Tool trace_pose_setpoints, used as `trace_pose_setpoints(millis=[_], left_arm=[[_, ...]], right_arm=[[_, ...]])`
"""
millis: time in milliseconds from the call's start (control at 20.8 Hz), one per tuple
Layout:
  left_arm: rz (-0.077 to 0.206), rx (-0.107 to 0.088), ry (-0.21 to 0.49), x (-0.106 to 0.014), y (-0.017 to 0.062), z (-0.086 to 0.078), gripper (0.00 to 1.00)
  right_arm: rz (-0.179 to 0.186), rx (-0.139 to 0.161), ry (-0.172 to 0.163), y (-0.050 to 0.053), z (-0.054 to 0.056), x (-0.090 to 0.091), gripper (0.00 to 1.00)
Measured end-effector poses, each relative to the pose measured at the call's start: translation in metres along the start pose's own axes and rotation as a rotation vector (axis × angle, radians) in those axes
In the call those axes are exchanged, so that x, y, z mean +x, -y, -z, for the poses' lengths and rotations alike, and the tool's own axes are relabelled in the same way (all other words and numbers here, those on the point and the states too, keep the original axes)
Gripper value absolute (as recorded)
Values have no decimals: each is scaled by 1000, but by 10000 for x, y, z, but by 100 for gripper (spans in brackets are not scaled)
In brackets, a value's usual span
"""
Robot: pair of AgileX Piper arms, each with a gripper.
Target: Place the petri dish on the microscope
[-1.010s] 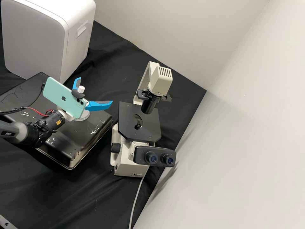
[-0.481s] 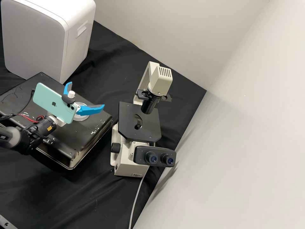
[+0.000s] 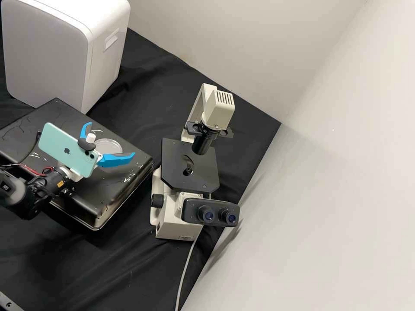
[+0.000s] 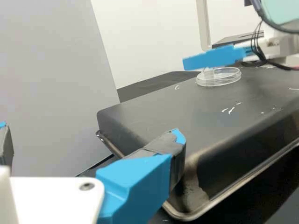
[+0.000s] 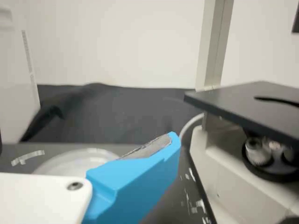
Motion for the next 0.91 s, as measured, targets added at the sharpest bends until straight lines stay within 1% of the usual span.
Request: trace_pose_setpoints(millis=[96,192,289,529,625,722,914], left_arm=[[2,1,0,1,3,0,100],[2,1,0,1,3,0,100],[2,1,0,1,3,0,100],[4,3,-1,4,9,-1,100],[4,3,1,3,9,-4,100],[4,3,1,3,9,-4,100],[4,3,1,3,9,-4,100]], right_arm=[[20,-11,21,43,-49,-38,100],[39,-13,40,84,-93,-63,100],[47,-14,48,109,-121,-76,100],[42,-22,50,162,-165,-69,100],[40,-29,55,175,-186,-58,100],[34,-28,56,174,-188,-26,100],[43,-30,62,214,-215,38,100]])
